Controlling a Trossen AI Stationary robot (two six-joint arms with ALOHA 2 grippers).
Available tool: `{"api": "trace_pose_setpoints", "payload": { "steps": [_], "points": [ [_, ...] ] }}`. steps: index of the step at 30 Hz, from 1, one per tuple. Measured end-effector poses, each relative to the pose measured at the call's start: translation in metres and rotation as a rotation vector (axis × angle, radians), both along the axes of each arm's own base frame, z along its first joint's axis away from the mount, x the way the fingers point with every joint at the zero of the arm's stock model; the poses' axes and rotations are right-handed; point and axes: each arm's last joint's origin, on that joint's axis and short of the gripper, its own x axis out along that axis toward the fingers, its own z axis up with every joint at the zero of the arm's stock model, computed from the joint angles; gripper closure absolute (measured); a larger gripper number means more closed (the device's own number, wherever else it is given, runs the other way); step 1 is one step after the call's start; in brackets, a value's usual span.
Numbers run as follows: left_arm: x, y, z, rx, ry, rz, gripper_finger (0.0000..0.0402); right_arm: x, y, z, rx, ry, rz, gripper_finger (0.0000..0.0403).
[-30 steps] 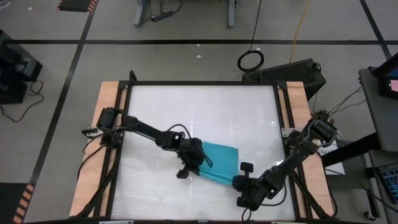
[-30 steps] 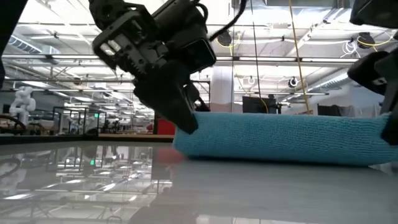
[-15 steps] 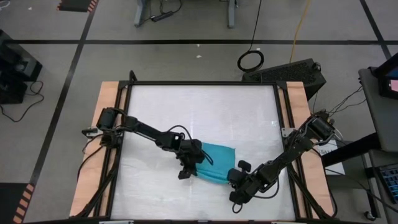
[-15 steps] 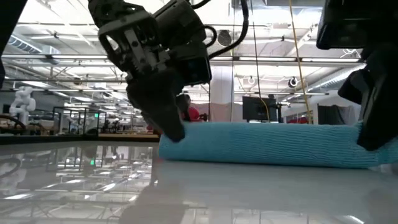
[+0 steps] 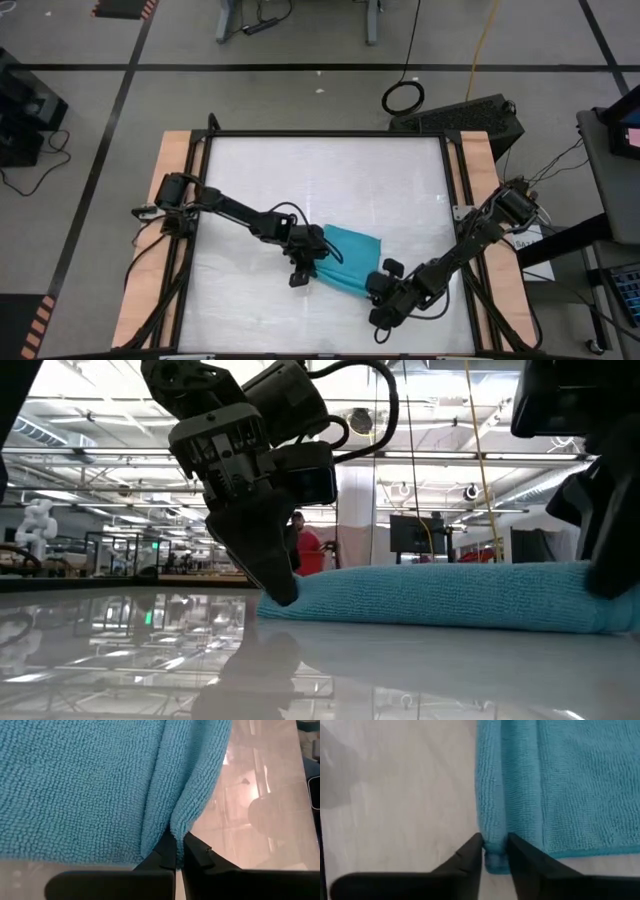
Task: Roll towel
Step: Roll the blue towel
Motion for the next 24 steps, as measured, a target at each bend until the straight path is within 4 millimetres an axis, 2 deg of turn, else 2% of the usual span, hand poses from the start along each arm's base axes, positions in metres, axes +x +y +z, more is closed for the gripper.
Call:
{"api": "trace_pose_setpoints", "payload": {
  "steps": [5, 8, 12, 20, 24],
  "points": [
    [0.0, 0.001, 0.0, -0.006, 0.007, 0.011, 0.0394, -0.003, 0.001, -0.001, -0.079, 0.008, 0.117, 0.026],
    [0.0, 0.002, 0.0, -0.016, 0.014, 0.018, 0.0394, -0.007, 0.004, -0.001, -0.143, 0.007, 0.184, 0.0244],
    [0.0, 0.003, -0.001, -0.024, 0.02, 0.021, 0.0393, -0.016, 0.011, -0.002, -0.24, 0.004, 0.279, 0.0243],
    [0.001, 0.008, -0.001, -0.057, 0.035, 0.04, 0.0393, -0.038, 0.031, 0.001, -0.51, -0.11, 0.441, 0.0261],
    [0.001, 0.008, -0.001, -0.068, 0.042, 0.05, 0.0393, -0.044, 0.04, 0.003, -0.623, -0.17, 0.52, 0.0255]
  ]
}}
